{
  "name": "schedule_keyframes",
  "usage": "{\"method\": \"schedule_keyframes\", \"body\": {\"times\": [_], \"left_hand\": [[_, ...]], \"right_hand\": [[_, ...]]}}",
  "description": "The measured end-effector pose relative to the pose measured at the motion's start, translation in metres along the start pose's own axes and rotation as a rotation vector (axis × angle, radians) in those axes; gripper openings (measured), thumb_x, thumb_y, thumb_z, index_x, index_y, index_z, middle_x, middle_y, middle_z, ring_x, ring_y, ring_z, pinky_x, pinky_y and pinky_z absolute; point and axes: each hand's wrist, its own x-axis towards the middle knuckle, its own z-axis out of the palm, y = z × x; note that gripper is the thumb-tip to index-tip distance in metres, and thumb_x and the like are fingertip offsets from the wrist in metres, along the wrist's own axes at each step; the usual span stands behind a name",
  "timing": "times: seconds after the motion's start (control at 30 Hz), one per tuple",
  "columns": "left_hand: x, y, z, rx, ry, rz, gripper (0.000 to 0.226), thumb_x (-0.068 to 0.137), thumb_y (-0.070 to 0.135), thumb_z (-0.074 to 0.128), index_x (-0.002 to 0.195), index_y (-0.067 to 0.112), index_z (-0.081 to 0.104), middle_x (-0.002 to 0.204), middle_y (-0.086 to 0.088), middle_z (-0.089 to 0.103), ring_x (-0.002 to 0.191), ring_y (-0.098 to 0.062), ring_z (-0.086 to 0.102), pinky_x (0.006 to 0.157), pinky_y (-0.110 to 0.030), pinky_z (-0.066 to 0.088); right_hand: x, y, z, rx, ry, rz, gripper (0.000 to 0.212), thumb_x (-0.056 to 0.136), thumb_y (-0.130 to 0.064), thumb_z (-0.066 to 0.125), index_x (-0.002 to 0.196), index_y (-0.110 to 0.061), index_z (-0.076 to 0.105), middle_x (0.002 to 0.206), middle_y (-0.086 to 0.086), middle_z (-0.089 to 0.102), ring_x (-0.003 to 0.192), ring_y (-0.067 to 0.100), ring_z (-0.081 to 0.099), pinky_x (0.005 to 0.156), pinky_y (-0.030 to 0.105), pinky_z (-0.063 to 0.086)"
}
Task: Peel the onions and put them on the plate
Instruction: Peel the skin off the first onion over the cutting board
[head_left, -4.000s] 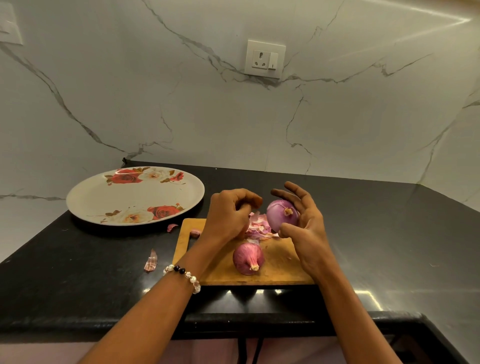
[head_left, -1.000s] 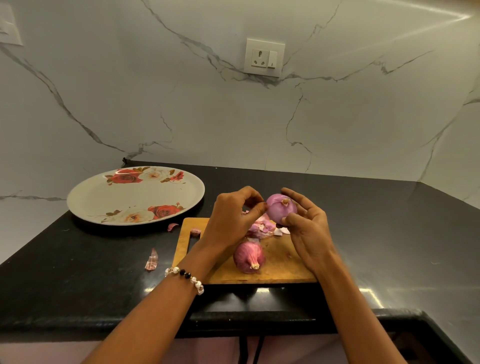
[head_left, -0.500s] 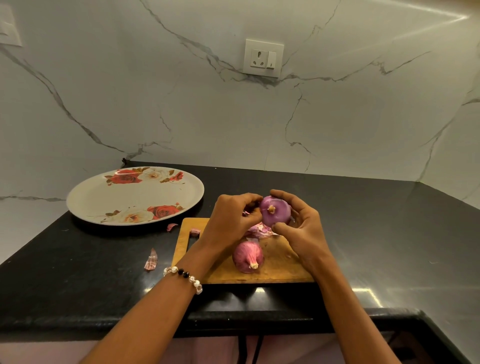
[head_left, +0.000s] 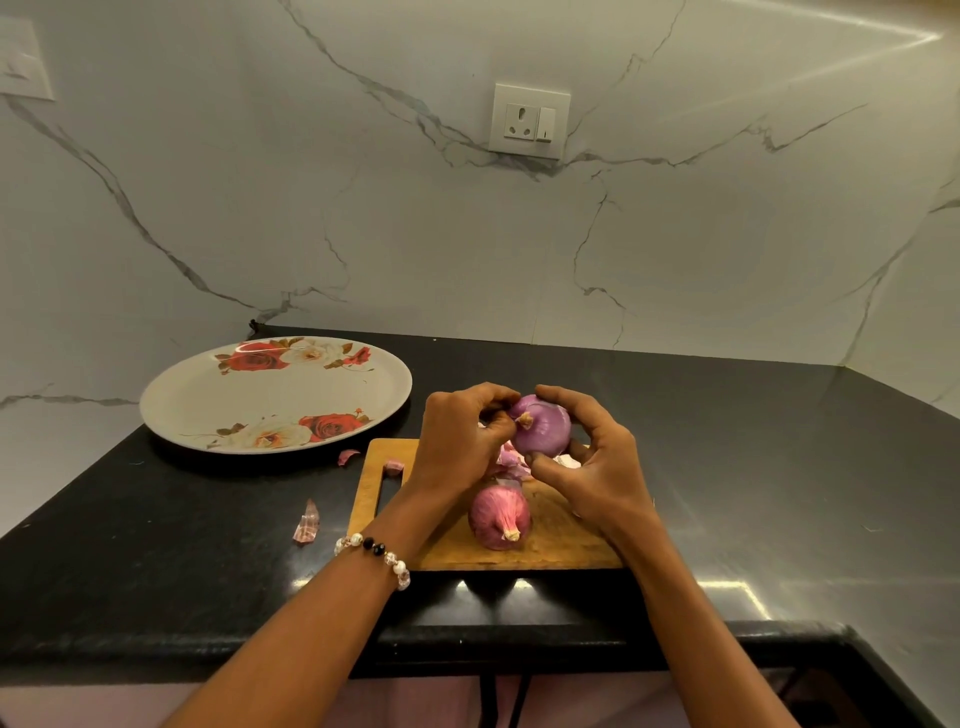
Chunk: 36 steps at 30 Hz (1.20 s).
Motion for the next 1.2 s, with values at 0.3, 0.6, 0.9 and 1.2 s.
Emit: {"method": "schedule_keyframes", "body": {"times": [0.3, 0.6, 0.9, 1.2], "left_hand": [[0.004, 0.002, -0.003, -0.088, 0.075, -0.108, 0.012, 0.086, 0.010, 0.066, 0.097, 0.009, 0.072, 0.087, 0.006, 0.067, 0.075, -0.001, 0.061, 0.069, -0.002, 0.046], [0.006, 0.004, -0.006, -0.149, 0.113, -0.152, 0.010, 0.086, 0.010, 0.066, 0.095, 0.014, 0.071, 0.083, 0.011, 0.066, 0.076, 0.003, 0.062, 0.068, -0.004, 0.047], [0.000, 0.000, 0.001, -0.012, -0.044, 0.037, 0.025, 0.092, 0.015, 0.060, 0.116, 0.014, 0.067, 0.111, 0.002, 0.069, 0.096, -0.002, 0.059, 0.081, -0.002, 0.044], [0.003, 0.002, 0.000, -0.081, -0.087, -0.018, 0.031, 0.089, 0.026, 0.062, 0.117, 0.012, 0.066, 0.109, 0.001, 0.069, 0.091, -0.002, 0.059, 0.075, -0.001, 0.044]], "right_hand": [[0.001, 0.003, -0.003, 0.191, 0.042, 0.109, 0.063, 0.072, 0.006, 0.082, 0.127, -0.014, 0.060, 0.125, 0.001, 0.064, 0.115, 0.015, 0.063, 0.084, 0.028, 0.059], [0.007, 0.002, -0.012, 0.662, 0.337, 0.269, 0.048, 0.075, 0.008, 0.072, 0.120, -0.009, 0.063, 0.118, 0.011, 0.067, 0.107, 0.028, 0.068, 0.077, 0.032, 0.061], [0.009, 0.003, -0.012, 0.760, 0.310, 0.393, 0.040, 0.084, 0.019, 0.049, 0.110, -0.007, 0.066, 0.110, 0.010, 0.066, 0.099, 0.030, 0.065, 0.071, 0.034, 0.061], [0.006, 0.005, -0.010, 0.631, 0.178, 0.357, 0.047, 0.082, 0.018, 0.054, 0.117, -0.011, 0.067, 0.120, 0.015, 0.066, 0.108, 0.032, 0.067, 0.070, 0.028, 0.059]]}}
